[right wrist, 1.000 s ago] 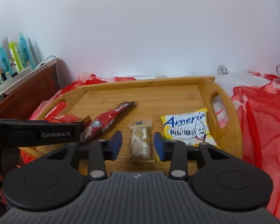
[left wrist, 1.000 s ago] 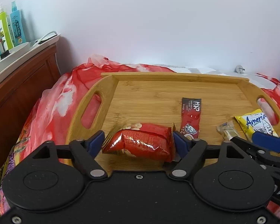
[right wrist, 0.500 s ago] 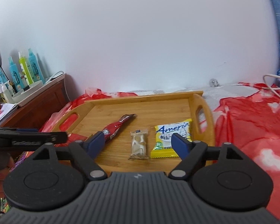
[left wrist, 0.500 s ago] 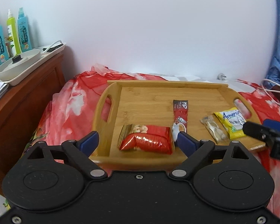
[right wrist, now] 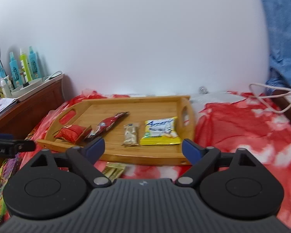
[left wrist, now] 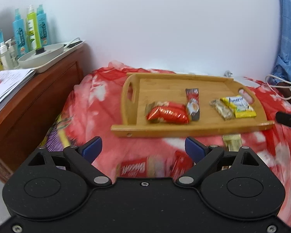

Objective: Organize snacks
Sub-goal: 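Move both tools back toward the Biscoff and green packs on the bed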

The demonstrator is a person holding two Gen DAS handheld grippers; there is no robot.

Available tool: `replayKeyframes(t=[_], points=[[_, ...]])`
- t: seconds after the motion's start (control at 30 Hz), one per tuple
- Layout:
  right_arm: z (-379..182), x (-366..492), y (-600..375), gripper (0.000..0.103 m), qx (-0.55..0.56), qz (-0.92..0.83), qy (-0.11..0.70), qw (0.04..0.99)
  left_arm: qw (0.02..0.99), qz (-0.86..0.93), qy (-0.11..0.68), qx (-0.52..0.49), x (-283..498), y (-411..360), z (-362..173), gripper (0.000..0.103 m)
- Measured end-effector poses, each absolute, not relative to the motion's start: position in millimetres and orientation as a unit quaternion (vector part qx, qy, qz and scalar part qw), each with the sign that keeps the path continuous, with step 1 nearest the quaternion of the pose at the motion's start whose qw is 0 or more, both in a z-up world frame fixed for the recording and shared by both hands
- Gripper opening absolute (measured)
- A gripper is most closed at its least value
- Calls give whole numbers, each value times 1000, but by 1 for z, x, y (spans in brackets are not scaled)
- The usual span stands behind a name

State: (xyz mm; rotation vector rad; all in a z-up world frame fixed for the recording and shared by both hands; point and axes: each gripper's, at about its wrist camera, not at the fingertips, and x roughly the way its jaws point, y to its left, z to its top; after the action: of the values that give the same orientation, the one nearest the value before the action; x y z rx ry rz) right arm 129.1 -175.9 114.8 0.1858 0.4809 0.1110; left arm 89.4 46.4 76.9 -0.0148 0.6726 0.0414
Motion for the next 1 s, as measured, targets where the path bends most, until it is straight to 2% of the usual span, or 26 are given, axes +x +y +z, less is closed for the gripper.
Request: replayKeyframes(t=[0.03,0.27,0.33,0.4,0.5,0.63,0.73,0.8,0.87,1.0], points=[[116,124,-177,103,92,57,235,966,944,22,330,-5,84,48,75,92],[110,99,-173,103,61,48,257,963,946,30,323,4,53,57,62,88],[104,94,-172,103,60,43,268,961,946,29,324,1,46,59,57,84],[98,92,-172,100,66,41,282,956,945,34,325,2,40,61,53,72],[89,86,-172,93,74,34,303,950,944,39,327,-6,31,65,48,54],[84,74,-170,81,84,19,312,946,945,22,326,-20,21,68,42,50],[80,68,-168,75,88,14,313,946,948,18,317,-7,18,63,40,48],[76,68,-165,70,85,9,318,944,949,14,315,-6,20,60,38,41],[73,71,-162,60,88,4,324,942,948,10,318,-19,23,60,34,40],[66,76,-159,55,95,-2,335,937,946,27,321,-37,28,61,25,41]])
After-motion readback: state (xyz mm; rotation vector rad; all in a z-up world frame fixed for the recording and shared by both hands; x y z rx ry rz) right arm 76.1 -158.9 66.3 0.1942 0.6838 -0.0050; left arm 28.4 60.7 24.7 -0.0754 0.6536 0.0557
